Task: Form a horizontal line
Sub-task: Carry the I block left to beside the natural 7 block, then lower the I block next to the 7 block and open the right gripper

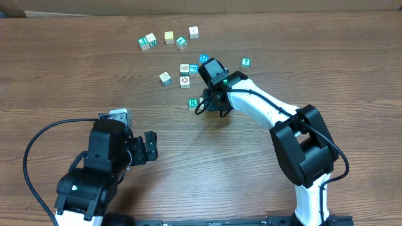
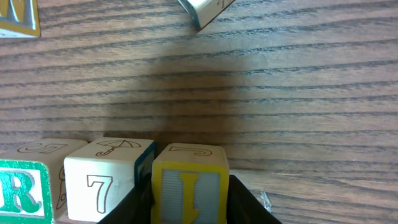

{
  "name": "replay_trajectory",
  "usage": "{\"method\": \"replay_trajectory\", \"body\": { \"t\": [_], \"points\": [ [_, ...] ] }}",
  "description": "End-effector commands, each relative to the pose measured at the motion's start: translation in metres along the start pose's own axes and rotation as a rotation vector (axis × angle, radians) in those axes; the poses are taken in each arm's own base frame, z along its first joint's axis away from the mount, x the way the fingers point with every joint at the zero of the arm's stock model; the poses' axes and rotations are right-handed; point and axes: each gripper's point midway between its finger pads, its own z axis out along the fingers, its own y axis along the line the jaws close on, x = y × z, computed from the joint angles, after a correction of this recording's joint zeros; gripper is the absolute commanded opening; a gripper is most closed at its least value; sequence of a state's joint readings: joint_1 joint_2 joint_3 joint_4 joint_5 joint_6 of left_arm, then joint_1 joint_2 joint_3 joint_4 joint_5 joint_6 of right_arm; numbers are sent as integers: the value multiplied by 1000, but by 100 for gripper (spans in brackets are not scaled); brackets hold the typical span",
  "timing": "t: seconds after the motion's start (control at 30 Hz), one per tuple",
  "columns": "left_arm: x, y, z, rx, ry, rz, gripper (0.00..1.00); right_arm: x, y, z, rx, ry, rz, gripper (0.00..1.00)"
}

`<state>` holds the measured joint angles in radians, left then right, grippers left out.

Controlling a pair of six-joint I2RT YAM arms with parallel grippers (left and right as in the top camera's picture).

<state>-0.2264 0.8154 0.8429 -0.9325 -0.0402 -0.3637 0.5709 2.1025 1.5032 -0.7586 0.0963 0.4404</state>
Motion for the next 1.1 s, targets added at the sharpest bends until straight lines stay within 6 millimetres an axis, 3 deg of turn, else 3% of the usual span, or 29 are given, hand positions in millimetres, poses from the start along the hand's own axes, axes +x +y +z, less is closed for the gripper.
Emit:
{"method": "replay_trajectory", "body": {
  "t": [0.0, 1.07],
  "points": [
    [1, 0, 0, 3, 3, -14, 99, 4, 2, 3, -3, 8, -10, 32],
    [1, 0, 0, 3, 3, -14, 100, 0, 4, 3, -11, -11, -8, 40]
  ]
}}
